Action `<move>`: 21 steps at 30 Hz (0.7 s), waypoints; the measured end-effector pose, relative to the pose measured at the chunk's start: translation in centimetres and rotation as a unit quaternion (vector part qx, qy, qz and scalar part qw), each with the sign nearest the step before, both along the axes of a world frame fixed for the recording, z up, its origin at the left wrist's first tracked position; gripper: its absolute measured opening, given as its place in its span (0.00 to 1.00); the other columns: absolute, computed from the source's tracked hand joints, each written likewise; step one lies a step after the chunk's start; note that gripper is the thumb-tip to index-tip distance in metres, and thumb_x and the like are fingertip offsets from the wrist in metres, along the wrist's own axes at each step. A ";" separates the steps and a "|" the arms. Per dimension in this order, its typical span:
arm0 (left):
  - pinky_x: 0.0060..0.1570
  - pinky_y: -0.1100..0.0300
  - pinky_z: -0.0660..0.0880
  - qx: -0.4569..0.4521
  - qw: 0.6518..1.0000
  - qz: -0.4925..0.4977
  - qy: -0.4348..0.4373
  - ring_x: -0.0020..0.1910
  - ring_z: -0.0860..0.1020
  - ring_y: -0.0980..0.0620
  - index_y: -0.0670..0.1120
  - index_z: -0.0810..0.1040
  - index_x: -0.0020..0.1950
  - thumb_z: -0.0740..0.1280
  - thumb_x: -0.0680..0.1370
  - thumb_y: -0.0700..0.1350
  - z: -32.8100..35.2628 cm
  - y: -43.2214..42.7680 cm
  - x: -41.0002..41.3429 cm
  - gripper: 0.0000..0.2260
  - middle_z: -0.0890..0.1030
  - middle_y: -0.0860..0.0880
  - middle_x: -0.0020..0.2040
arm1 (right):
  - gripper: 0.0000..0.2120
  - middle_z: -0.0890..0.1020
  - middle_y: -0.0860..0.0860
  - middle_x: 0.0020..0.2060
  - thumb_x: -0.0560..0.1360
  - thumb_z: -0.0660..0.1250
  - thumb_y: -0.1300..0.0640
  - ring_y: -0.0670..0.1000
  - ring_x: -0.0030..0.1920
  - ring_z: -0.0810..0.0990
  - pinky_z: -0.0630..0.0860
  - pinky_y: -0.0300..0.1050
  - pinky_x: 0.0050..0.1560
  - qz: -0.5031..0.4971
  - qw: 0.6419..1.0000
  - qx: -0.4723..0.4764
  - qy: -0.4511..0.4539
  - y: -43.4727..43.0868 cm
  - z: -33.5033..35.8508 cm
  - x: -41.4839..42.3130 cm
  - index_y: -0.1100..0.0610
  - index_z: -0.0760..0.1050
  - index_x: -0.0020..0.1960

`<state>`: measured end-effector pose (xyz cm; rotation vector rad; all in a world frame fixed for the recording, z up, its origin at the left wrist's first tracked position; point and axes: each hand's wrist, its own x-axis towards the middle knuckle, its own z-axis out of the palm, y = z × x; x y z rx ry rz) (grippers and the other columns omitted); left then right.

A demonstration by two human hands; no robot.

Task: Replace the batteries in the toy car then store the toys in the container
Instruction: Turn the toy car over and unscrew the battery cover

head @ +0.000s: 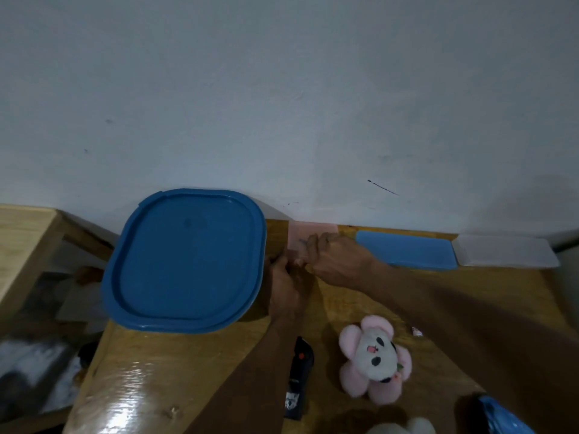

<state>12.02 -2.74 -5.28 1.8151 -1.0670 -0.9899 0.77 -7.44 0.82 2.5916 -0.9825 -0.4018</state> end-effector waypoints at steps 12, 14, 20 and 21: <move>0.58 0.58 0.72 -0.004 1.000 0.001 -0.015 0.50 0.77 0.50 0.44 0.83 0.51 0.63 0.81 0.43 0.0 0.0 0.2 0.09 0.82 0.47 0.50 | 0.18 0.80 0.64 0.58 0.72 0.67 0.64 0.64 0.53 0.81 0.80 0.58 0.49 -0.154 0.939 0.146 -0.272 1.3 -1.2 -4.2 0.64 0.76 0.62; 0.58 0.64 0.72 0.013 0.999 0.004 0.032 0.48 0.76 0.52 0.47 0.81 0.48 0.63 0.81 0.40 0.3 -0.2 -0.1 0.07 0.80 0.49 0.48 | 0.14 0.82 0.62 0.54 0.73 0.64 0.63 0.63 0.50 0.82 0.80 0.56 0.49 -0.159 0.925 0.134 -0.317 1.4 -0.4 -4.0 0.64 0.78 0.58; 0.36 0.81 0.70 0.030 0.986 0.032 0.162 0.38 0.75 0.65 0.46 0.77 0.58 0.60 0.82 0.39 0.2 0.4 -0.1 0.09 0.77 0.56 0.46 | 0.12 0.82 0.57 0.54 0.80 0.62 0.57 0.56 0.54 0.79 0.72 0.44 0.55 -0.306 0.810 0.103 -0.489 0.2 0.5 -3.7 0.60 0.77 0.60; 0.36 0.81 0.70 0.026 0.986 0.034 0.161 0.40 0.76 0.64 0.45 0.77 0.60 0.59 0.83 0.40 0.0 0.7 -0.1 0.09 0.79 0.54 0.47 | 0.11 0.82 0.57 0.53 0.79 0.64 0.57 0.55 0.53 0.79 0.71 0.42 0.54 -0.324 0.790 0.090 -0.512 -0.1 0.6 -3.4 0.59 0.78 0.58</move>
